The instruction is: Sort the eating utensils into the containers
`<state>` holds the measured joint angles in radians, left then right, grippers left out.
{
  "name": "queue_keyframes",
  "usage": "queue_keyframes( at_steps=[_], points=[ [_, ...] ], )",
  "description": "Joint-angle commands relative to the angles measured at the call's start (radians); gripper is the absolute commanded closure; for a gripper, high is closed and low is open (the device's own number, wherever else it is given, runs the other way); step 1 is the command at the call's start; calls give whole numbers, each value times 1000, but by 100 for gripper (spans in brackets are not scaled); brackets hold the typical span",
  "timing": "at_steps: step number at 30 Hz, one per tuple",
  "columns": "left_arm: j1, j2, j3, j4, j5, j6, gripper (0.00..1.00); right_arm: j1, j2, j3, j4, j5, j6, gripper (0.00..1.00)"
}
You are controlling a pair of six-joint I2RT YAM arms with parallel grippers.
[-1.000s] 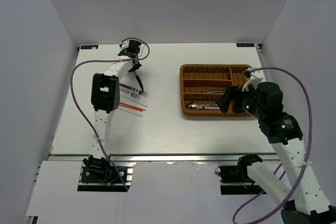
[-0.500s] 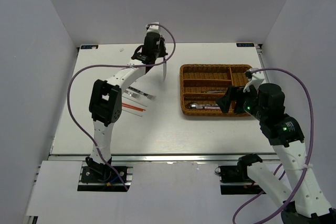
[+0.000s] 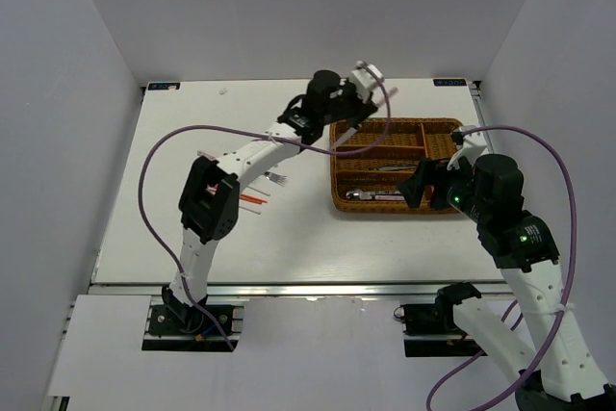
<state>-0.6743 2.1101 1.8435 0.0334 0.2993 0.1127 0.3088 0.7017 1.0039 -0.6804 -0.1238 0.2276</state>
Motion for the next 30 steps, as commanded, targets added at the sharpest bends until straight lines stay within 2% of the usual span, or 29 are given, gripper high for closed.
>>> queue_keyframes(
  at_steps=[1,8,12,13,16,19,20,22,23,25,26,29,30],
  points=[
    [-54,40,109,-65,185,197,100,3,-18,27,5,26,-16,11],
    [-117,200,281,-211,218,395,100,4,-10,36,7,26,-16,11],
    [-126,240,280,-225,189,433,100,4,-18,36,2,29,-19,11],
    [-128,243,275,-230,181,439,91,4,-19,35,2,32,-17,11],
    [-133,231,243,-230,176,466,81,4,-18,35,5,35,-19,11],
    [-137,188,182,-175,152,460,65,3,-7,38,8,33,-19,11],
    [-139,173,157,-137,99,441,47,4,-2,38,12,32,-19,11],
    [-139,114,79,-39,48,369,33,4,4,38,15,27,-14,11],
    [-139,93,60,15,-21,345,23,4,8,38,15,23,-14,11],
    [-134,36,37,69,-60,263,16,4,12,41,15,19,-13,11],
    [-134,18,36,92,-89,237,2,4,16,42,15,18,-13,11],
    [-128,-24,80,102,-372,64,2,4,21,52,18,9,-7,11],
    [-123,-30,98,83,-534,20,2,4,19,53,22,-9,-4,11]
  ],
)
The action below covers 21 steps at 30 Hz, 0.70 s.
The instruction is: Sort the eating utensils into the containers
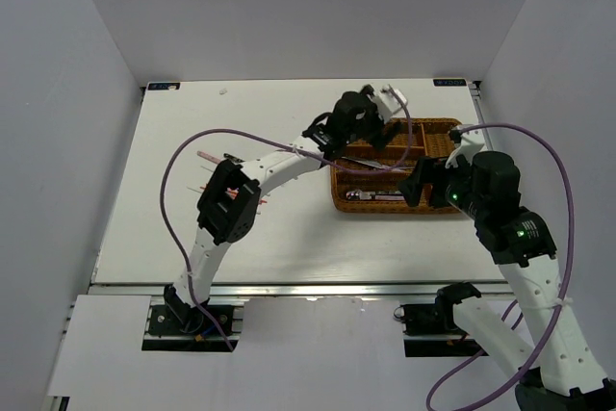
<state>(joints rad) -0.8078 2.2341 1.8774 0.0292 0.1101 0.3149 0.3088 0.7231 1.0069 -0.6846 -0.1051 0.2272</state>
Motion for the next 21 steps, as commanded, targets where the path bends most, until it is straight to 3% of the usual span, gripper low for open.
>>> queue_keyframes(
  at_steps=[1,3,4,7,11,12,14,17,21],
  points=[
    [28,-163,93,30,-436,-230,2,4,-1,42,51,-41,0,11],
    [53,-206,112,-78,-614,-429,2,4,15,29,83,-97,14,11],
    [85,-227,102,-210,-768,-497,2,4,47,19,117,-122,20,13],
    [194,-362,8,-449,-935,-805,2,9,119,22,141,-203,47,17],
    [393,-523,-298,-593,-896,-1080,2,39,157,4,206,-200,75,16],
    [483,-563,-346,-598,-865,-1155,2,42,159,2,206,-188,78,16],
    [560,-571,-420,-594,-795,-1232,2,55,167,-5,204,-179,81,16],
    [639,-483,-408,-633,-762,-1243,2,65,173,-17,200,-162,81,16],
    [668,-317,-267,-742,-785,-1272,15,67,171,-33,192,-139,72,16]
  ],
)
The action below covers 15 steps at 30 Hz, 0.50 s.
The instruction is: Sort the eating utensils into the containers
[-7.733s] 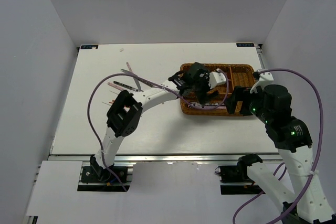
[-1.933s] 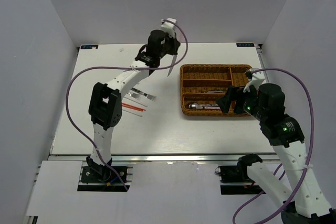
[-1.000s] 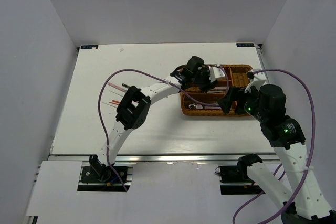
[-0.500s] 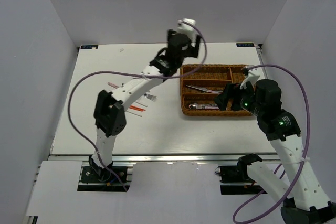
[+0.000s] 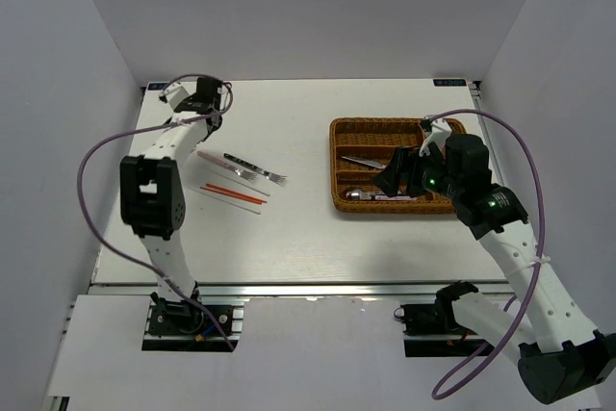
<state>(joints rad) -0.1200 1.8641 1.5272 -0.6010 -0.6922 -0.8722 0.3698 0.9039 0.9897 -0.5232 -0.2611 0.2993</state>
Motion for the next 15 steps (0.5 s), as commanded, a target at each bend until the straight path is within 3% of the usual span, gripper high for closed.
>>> queue_keyframes(
  at_steps=[1,7,10,15],
  points=[
    [-18,104,100,-134,19,-90,15,6,-13,-17,29,20,-3,15],
    [0,211,191,-158,28,-112,24,6,-31,-34,20,34,-17,15],
    [5,263,217,-204,25,-134,35,6,-39,-40,20,39,-20,15],
    [5,268,146,-163,26,-148,38,8,-36,-43,32,37,-23,15]
  ],
)
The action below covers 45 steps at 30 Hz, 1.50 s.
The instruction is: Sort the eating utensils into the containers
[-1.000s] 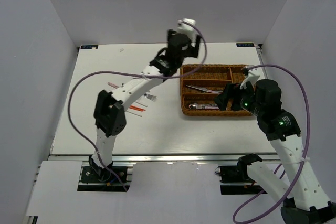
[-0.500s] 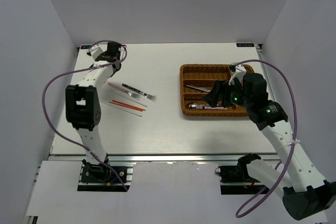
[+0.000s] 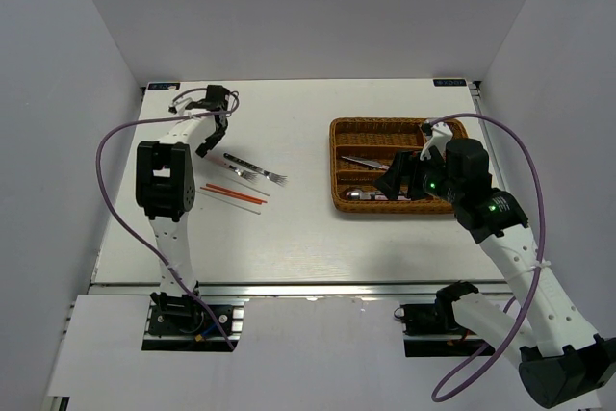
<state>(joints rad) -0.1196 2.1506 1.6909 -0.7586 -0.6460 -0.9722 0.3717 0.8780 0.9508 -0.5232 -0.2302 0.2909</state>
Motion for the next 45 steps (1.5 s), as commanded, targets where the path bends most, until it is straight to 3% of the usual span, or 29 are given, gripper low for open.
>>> queue_keyframes(
  at_steps=[1,7,12,14,17,19,26,31,36,41,45],
  points=[
    [5,-12,-20,-11,-17,-54,39,4,-7,-4,34,5,-15,15],
    [5,28,-46,-11,-10,-69,44,6,3,-7,42,0,-13,15],
    [12,69,-48,-10,12,-62,67,4,7,-4,43,-3,-12,15],
    [14,81,-45,-10,20,-62,67,6,7,-3,42,-1,-12,15],
    [21,75,-62,1,42,-72,91,4,7,0,42,-1,-12,14],
    [26,28,-83,5,33,-88,100,6,7,2,42,0,-12,14],
    [21,-320,-273,289,140,-63,100,6,3,-32,113,-122,16,14],
    [-21,-613,-443,481,245,-13,100,42,36,-75,371,-273,94,16],
    [-187,-802,-612,674,471,32,100,220,240,86,436,-167,97,18],
    [-394,-886,-643,677,456,53,100,350,418,227,440,-55,102,20],
    [-454,-913,-655,685,456,40,100,392,527,272,470,-18,122,20]
  ],
)
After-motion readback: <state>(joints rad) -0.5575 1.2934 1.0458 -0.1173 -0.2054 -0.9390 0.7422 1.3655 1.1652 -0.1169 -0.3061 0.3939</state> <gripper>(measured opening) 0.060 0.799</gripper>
